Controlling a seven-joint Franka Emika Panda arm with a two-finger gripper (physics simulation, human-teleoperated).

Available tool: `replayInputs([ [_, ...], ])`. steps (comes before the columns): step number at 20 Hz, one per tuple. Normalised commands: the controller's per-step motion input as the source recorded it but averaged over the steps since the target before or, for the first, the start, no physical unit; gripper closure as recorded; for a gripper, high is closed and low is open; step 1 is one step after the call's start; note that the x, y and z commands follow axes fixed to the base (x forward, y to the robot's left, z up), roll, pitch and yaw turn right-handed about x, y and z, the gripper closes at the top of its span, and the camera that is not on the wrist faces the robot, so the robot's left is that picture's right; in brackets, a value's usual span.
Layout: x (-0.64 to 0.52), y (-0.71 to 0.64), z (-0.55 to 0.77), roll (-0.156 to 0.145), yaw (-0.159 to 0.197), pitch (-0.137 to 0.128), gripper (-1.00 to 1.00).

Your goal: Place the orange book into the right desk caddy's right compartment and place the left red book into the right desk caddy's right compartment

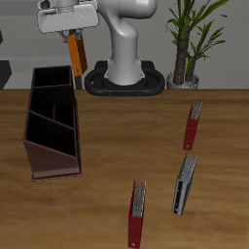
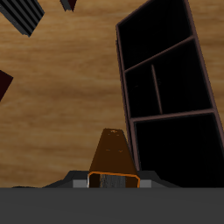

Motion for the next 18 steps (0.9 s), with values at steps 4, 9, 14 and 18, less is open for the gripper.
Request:
replayInputs([
  [4,-0.1,-0.28,0.17,0.029,-0.049,0.029,1.0],
  [9,0.09,-0.45,0.15,0.012,-0.076,0.085,1.0],
  [14,0.16,-0.52,0.18,-0.036,-0.068,0.023,1.0],
  [18,0.12,-0.1,-0.08,-0.011,-0.02,0.034,1.0],
])
